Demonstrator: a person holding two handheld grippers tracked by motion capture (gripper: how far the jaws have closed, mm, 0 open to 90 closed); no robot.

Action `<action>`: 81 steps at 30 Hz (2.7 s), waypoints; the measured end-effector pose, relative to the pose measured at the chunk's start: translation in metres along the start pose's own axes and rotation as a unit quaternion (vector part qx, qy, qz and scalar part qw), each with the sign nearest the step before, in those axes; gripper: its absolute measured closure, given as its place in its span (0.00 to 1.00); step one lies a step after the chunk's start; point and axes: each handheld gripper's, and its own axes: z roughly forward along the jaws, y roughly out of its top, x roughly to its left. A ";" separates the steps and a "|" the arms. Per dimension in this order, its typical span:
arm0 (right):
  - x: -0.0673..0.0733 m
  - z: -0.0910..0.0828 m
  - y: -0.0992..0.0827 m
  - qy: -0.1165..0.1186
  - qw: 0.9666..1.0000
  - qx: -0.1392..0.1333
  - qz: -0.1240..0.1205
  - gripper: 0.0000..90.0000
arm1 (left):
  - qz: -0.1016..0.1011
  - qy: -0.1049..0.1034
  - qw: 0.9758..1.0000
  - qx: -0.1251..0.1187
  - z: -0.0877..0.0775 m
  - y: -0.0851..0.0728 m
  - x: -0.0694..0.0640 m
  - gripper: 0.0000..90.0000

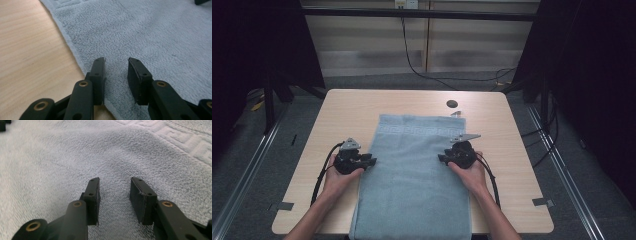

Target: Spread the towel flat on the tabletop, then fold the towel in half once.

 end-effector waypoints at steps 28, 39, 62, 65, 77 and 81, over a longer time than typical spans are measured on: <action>0.070 -0.064 -0.063 0.095 0.992 0.040 -0.073 0.58 | 0.033 -0.113 0.992 0.035 -0.061 -0.055 -0.071 0.66; 0.024 -0.078 -0.032 0.043 0.999 -0.010 -0.022 0.51 | -0.005 -0.056 0.998 -0.006 -0.044 -0.012 -0.035 0.56; -0.060 -0.041 -0.004 -0.052 0.998 -0.002 0.021 0.48 | -0.054 0.000 0.998 -0.020 0.011 0.033 0.027 0.53; -0.067 -0.037 -0.006 -0.059 0.998 -0.009 0.033 0.47 | -0.047 0.002 0.999 -0.009 0.017 0.029 0.024 0.53; -0.064 -0.023 -0.009 -0.045 0.999 -0.003 0.015 0.79 | -0.072 0.010 0.997 -0.020 0.014 0.026 0.041 0.51; -0.060 -0.021 -0.008 -0.028 0.999 -0.007 0.020 0.91 | -0.067 0.008 0.998 -0.020 0.015 0.029 0.044 0.49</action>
